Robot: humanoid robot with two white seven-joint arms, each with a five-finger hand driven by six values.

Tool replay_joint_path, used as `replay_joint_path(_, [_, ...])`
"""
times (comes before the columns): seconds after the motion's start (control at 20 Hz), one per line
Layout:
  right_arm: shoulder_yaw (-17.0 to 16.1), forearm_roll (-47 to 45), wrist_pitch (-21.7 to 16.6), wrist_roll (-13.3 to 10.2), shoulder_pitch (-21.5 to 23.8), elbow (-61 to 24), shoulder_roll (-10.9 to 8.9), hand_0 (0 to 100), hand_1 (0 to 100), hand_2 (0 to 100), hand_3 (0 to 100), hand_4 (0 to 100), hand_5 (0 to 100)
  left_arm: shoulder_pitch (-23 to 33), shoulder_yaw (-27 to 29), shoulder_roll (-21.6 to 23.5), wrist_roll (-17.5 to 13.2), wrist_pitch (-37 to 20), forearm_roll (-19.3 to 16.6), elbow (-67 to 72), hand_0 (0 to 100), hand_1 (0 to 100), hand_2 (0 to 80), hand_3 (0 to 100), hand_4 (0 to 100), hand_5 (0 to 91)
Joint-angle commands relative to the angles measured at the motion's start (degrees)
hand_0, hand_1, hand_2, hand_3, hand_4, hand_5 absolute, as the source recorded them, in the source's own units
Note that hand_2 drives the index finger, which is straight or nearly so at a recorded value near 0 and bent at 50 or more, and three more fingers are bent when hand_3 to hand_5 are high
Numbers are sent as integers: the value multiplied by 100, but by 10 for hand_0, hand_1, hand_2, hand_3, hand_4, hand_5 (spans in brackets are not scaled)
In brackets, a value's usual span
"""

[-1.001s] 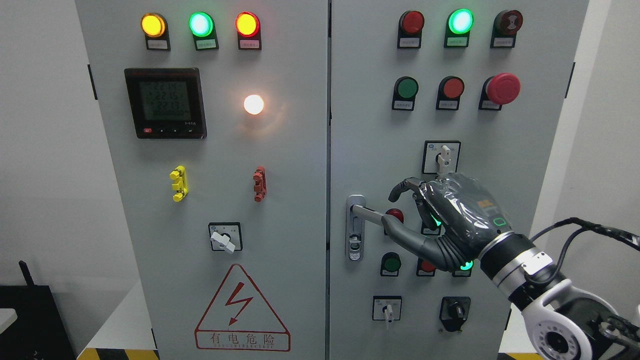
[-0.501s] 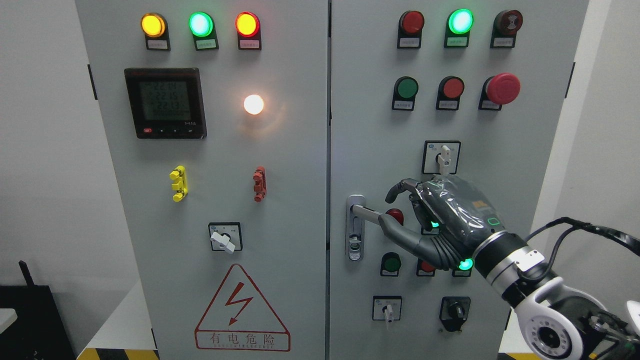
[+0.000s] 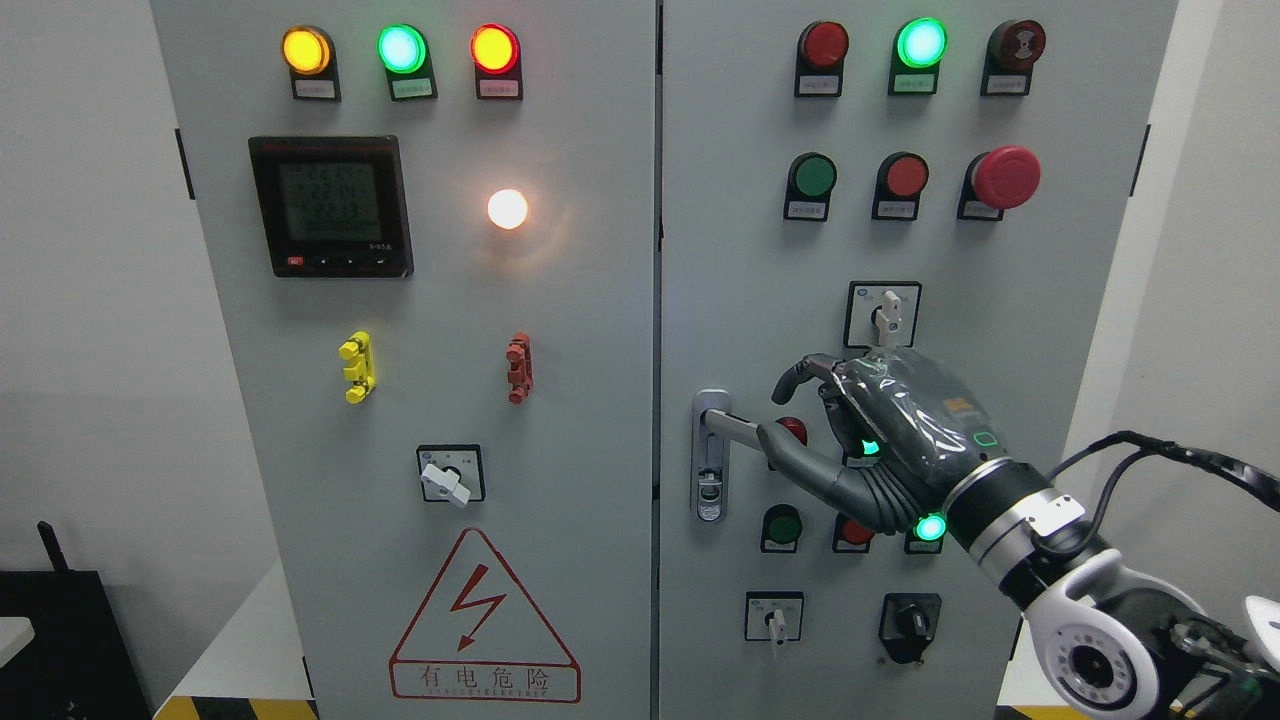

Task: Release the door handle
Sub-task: 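Place the right hand fingers over the top of the silver handle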

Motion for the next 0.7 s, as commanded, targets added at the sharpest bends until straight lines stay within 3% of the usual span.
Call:
replay_joint_path(0.0, [-23, 140, -4, -2, -5, 60, 51, 400, 153, 396, 1000, 1000, 1000, -18, 9, 0, -5, -3, 0, 53, 120, 389, 0, 0, 0, 0])
replay_joint_path(0.4, [-15, -62, -4, -2, -5, 112, 157, 401, 157, 406, 1000, 1000, 1000, -9, 9, 0, -5, -3, 0, 53, 120, 389, 0, 0, 0, 0])
replay_joint_path(0.65, [11, -62, -4, -11, 4, 183, 332, 400, 162, 406, 1000, 1000, 1000, -18, 9, 0, -5, -3, 0, 53, 120, 389, 0, 0, 0, 0])
